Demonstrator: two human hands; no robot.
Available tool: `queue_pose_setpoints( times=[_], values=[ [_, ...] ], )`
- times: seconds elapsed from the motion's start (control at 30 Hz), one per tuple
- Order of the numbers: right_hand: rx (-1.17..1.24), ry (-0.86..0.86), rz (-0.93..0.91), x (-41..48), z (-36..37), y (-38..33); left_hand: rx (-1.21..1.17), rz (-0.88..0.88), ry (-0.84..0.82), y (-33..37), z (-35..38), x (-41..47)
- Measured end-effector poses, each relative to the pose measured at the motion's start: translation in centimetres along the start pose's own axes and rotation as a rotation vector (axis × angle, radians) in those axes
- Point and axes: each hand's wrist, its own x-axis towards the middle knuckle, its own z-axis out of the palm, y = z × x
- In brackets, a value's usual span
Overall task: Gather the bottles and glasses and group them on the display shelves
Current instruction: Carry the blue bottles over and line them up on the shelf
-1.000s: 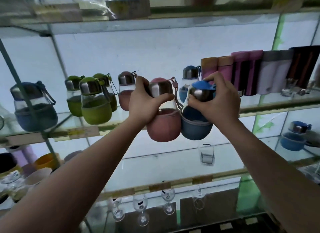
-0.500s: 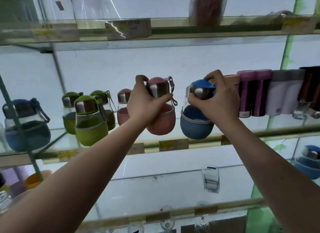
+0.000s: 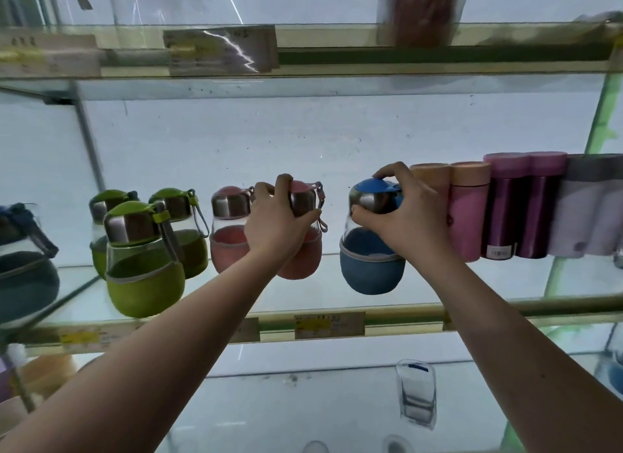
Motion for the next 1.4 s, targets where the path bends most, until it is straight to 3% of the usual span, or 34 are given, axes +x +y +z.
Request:
queue_pose_setpoints(
  times=[0.2, 0.8, 0.93, 1.03, 1.17, 1.23, 1.4],
  values=[
    [0.066, -0.078, 0.057, 1.5, 1.6, 0.5, 0.132, -0.017, -0.001, -0.4, 1.6, 1.2],
    [0.116, -0.160, 0.049, 3.5, 4.7, 0.9, 0.200, -0.009, -0.052, -1.0, 2.5, 2.8],
    [0.136, -0.187, 0.065, 4.0, 5.2, 0.9, 0.251, 0.057, -0.058, -1.5, 1.9, 2.9],
    [0.117, -0.207, 0.075, 4.5, 5.3, 0.9, 0.057, 0.215, -0.002, -1.1, 1.2, 2.2],
    [0.089, -0.258, 0.081, 4.8, 4.9, 0.9, -0.179, 0.434, -0.222, 0.2, 0.8, 1.3],
    [0.059, -0.299, 0.071, 5.0, 4.6, 0.9, -0.227, 0.427, -0.321, 0.8, 1.0, 1.1],
    [-0.093, -0.404, -0.036, 5.2, 3.9, 1.2, -0.190, 0.399, -0.371, 1.0, 2.0, 0.7]
  ],
)
